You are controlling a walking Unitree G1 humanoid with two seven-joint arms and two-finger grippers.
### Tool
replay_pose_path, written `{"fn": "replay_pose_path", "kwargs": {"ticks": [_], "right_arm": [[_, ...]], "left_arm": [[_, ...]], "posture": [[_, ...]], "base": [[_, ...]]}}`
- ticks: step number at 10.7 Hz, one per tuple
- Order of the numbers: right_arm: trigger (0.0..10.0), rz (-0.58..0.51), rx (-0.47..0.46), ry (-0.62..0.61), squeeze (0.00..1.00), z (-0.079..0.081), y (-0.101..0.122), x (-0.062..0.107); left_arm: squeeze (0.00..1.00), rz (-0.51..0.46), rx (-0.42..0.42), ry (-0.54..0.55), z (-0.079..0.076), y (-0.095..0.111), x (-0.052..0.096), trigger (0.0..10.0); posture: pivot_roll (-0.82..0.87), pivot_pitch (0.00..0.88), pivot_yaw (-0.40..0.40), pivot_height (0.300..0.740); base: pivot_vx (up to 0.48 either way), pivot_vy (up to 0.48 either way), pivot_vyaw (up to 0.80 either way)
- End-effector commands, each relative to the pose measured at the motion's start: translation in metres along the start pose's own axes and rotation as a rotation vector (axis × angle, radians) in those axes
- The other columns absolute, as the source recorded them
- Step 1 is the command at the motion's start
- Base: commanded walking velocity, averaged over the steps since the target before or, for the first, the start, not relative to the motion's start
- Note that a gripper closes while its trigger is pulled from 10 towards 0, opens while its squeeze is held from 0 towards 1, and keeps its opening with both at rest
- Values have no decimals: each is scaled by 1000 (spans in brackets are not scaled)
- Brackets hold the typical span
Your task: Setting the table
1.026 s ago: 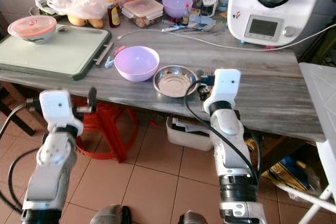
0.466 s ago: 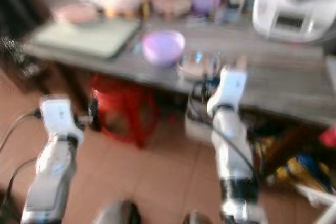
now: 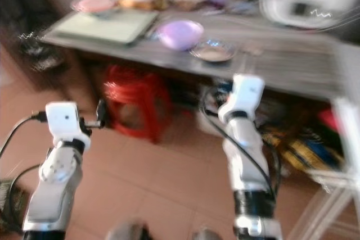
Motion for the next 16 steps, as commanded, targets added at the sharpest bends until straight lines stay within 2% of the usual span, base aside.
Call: {"fn": "replay_pose_path", "kwargs": {"ticks": [1,2,4,6,7,8,10,11,12,13,14,16], "right_arm": [[10000,-21,-8,29,0,9,6,1],[10000,-13,-4,40,0,11,4,1],[10000,-36,-10,71,0,15,10,0],[10000,-47,13,43,0,10,15,-2],[10000,-43,23,61,0,14,15,-3],[10000,-24,71,41,0,14,11,-4],[10000,-42,92,62,0,19,12,-7],[10000,-70,149,79,0,21,16,-9],[10000,-57,125,61,0,18,15,-9],[10000,-38,62,77,0,18,13,-9],[10000,-40,19,79,1000,17,12,-10],[10000,-51,31,69,1000,17,14,-11]], "left_arm": [[0,-50,13,-32,-4,12,0,10000],[0,-56,9,-58,-7,13,2,10000],[0,-62,29,-66,-7,14,5,10000],[0,-65,33,-77,-9,16,7,10000],[0,-68,29,-83,-9,16,7,10000],[0,-67,33,-81,-9,16,7,10000],[0,-74,33,-90,-10,18,8,10000],[0,-78,28,-100,-11,19,8,10000],[0,-79,24,-99,-10,19,8,10000],[0,-80,23,-99,-9,20,7,10000],[0,-83,22,-102,-9,21,6,10000],[0,-85,20,-101,-8,21,5,10000]], "posture": [[20,91,29,740],[21,98,28,740],[24,112,30,740],[23,119,31,740],[21,121,29,740],[23,121,28,740],[31,123,36,740],[33,125,39,740],[35,121,40,740],[38,115,42,740],[38,114,44,740],[34,116,44,740]], "base": [[0,0,0],[0,0,0],[0,-454,0],[0,-476,0],[0,-472,0],[0,-472,0],[0,-456,0],[0,-416,0],[0,-412,0],[240,-412,0],[0,-412,0],[0,-414,0]]}}
Point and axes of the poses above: a point about 5 cm out from each wrist's last joint towards the gripper, its own x axis pointing back from the gripper into the wrist, its own y axis along the axis of the wrist's last joint, z = x × y, the point moved 4 cm from there along -x, pointing out of the wrist towards the gripper, and after that the axes turned 12 degrees about -x, right-handed, at the moved point
